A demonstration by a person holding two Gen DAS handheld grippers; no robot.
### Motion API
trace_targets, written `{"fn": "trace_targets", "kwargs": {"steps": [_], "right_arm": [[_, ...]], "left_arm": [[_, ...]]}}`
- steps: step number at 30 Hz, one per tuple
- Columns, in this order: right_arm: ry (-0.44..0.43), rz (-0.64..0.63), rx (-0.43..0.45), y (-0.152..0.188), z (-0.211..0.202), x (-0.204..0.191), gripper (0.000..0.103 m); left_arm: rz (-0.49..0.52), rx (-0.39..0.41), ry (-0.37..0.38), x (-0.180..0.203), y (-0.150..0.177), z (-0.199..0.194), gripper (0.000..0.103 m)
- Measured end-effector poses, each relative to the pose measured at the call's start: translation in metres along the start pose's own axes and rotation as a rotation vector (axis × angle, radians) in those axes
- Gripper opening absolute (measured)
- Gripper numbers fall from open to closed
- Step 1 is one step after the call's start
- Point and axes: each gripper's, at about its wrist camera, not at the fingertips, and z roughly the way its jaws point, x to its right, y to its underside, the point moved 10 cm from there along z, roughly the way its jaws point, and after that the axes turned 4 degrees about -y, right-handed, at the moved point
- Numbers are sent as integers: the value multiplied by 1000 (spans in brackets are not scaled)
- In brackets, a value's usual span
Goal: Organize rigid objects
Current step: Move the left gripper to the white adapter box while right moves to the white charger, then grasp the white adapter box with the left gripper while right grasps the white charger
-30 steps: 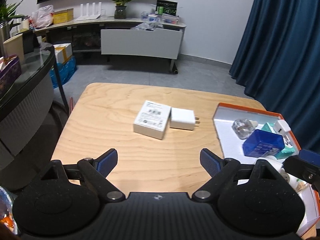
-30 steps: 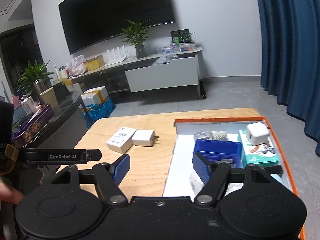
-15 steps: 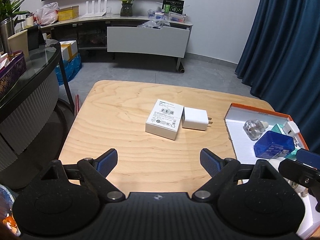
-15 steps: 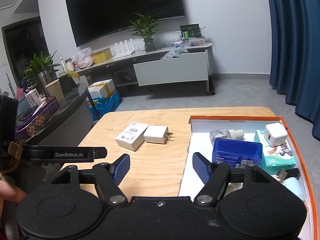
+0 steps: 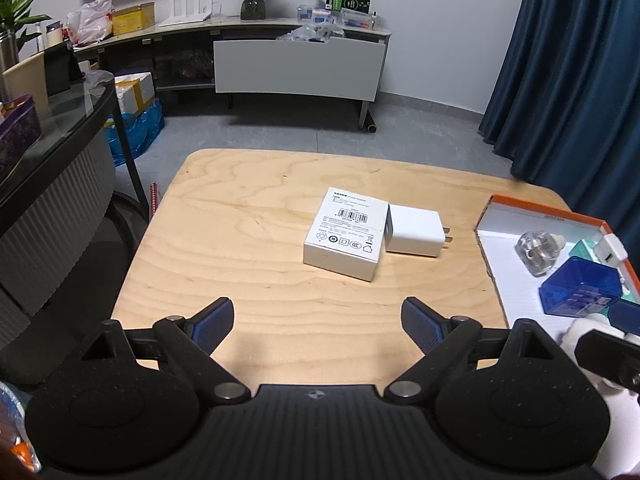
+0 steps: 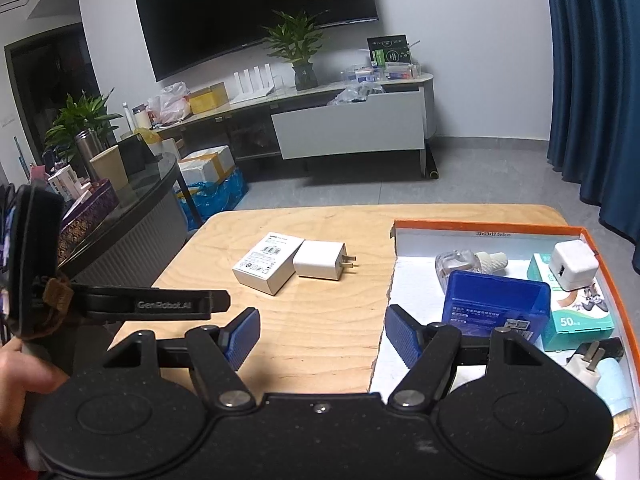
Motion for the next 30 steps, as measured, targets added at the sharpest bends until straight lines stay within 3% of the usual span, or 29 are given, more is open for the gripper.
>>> {"fn": "trace_targets", "kwargs": {"steps": [26,29,30], "right_arm": [[22,16,-49,-3,47,13,83],[20,8,-52,-7,55,10,84],[20,5,-54,-8,59,9,85]], "left_arm": [[99,-3,-10,10,-32,82,97],[130,26,4,13,-35,83,89],[150,40,4,16,-37,82,77]]}}
